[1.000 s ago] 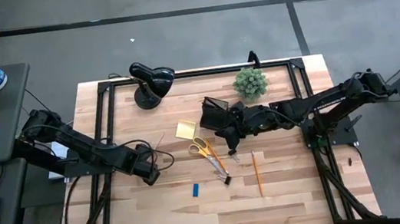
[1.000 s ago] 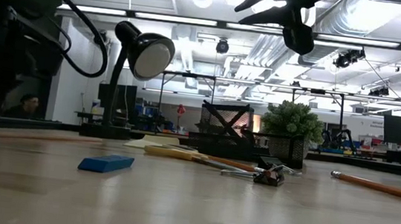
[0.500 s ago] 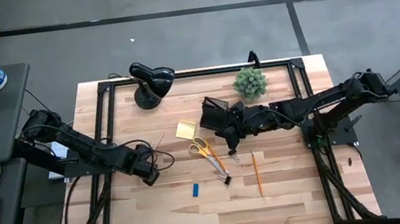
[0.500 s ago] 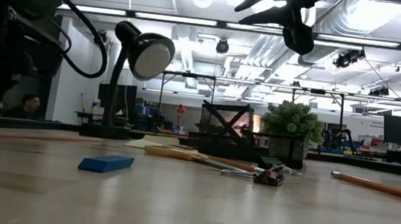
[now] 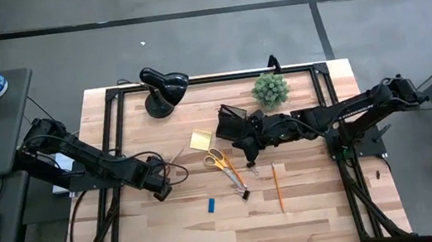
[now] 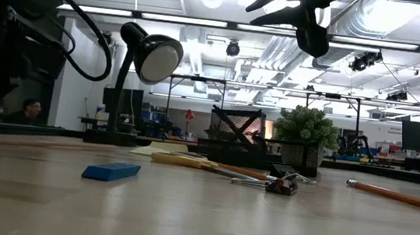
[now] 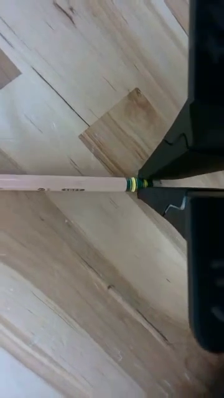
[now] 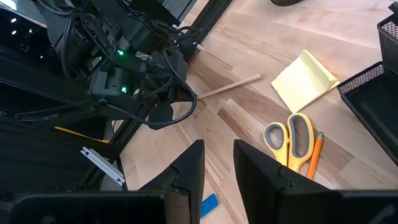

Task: Pick and place office supplies into organizer
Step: Put the pink pencil into the desk organizer

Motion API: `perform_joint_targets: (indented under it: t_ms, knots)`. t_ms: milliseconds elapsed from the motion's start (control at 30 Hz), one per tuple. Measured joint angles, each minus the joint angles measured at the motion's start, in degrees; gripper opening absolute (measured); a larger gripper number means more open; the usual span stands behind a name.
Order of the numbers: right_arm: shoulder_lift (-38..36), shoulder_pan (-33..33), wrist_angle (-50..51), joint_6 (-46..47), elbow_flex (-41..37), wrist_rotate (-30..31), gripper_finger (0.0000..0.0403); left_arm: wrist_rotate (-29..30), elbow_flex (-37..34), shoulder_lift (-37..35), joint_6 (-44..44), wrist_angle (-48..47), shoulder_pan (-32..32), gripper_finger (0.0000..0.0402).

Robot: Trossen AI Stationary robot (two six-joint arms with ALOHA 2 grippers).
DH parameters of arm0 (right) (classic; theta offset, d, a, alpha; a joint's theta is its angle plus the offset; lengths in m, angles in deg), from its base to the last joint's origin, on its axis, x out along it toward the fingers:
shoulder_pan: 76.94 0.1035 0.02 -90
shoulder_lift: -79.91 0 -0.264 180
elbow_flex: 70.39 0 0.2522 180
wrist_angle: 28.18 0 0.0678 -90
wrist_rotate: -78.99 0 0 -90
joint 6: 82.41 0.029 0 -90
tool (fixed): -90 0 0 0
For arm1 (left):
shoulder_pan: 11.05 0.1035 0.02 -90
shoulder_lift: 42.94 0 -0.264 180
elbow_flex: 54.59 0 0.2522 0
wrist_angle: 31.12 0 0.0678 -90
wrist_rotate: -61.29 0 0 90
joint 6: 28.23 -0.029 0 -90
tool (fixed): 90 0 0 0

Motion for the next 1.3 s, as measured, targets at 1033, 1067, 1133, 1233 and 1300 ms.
perform_joint_targets:
  t_ms: [1033, 1067, 1133, 1233, 1300]
  knots:
    - [-0.02, -1.80, -4.13, -3.10, 0.20, 0.04, 0.0083, 5.35, 8.63, -0.55, -10.89, -6.55, 0.04, 0.0001]
    - [-0.02, -1.79, -4.11, -3.38, 0.20, 0.02, 0.0083, 4.64, 8.43, -0.55, -10.87, -7.07, 0.04, 0.0001]
    - [-0.02, -1.79, -4.10, -3.99, 0.20, 0.02, 0.0083, 2.72, 7.66, -0.55, -10.83, -7.47, 0.04, 0.0000]
    - [-0.02, -1.79, -4.09, -4.02, 0.20, 0.02, 0.0083, 0.72, 6.68, -0.55, -10.27, -7.46, 0.04, 0.0006]
    - [-0.02, -1.97, -4.11, -4.04, 0.20, 0.01, 0.0083, -0.34, 5.96, -0.55, -9.85, -7.53, 0.04, 0.0015]
